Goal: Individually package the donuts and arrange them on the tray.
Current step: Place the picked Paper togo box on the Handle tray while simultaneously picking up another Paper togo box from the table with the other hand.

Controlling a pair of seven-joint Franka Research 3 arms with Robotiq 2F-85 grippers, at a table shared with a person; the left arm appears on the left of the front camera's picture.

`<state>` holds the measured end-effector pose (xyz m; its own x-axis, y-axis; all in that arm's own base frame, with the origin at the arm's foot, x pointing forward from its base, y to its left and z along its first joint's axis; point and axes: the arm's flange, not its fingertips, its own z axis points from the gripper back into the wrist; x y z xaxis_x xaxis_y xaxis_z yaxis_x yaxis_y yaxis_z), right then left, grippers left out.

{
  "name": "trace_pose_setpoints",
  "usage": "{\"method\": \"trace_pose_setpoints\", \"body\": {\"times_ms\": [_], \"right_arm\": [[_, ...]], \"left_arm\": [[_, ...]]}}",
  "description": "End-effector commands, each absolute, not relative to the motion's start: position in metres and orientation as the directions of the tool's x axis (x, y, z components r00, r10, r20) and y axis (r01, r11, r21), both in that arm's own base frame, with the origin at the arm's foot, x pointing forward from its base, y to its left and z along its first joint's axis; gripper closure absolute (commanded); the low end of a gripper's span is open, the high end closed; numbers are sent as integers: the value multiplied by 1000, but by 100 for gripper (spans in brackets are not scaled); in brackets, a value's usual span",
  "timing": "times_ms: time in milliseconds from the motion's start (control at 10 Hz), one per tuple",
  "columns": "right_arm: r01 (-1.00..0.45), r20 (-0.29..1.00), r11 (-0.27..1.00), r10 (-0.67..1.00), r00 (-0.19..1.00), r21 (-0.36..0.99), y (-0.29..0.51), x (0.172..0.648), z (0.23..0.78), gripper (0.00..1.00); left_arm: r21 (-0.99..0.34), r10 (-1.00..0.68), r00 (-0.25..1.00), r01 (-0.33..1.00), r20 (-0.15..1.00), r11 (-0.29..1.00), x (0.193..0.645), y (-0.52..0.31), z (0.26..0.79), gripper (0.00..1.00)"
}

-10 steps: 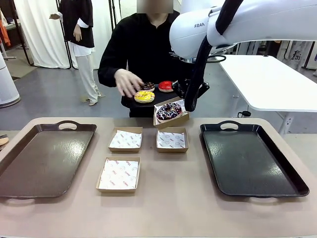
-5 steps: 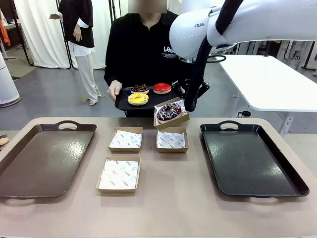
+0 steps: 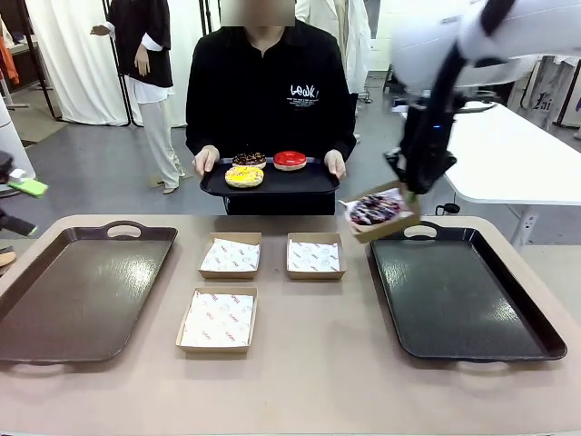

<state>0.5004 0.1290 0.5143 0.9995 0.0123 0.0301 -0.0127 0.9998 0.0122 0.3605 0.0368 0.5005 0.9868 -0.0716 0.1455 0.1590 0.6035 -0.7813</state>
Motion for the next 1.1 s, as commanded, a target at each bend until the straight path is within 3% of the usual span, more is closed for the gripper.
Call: {"method": "trace_pose_setpoints", "body": {"times_ms": [0,400,1000], "right_arm": [[-18,38,998,16,999,59,99,476,494,99],[-21,68,994,14,998,107,59,452,454,99],[-19,51,992,13,999,128,44,454,430,99]], "left_arm": [[-659,-127,988,152,85,737,374,-4,505,0],[-376,-158,985,172,66,910,386,-113,492,0],[-150,-166,984,174,66,973,389,-192,430,0]]}}
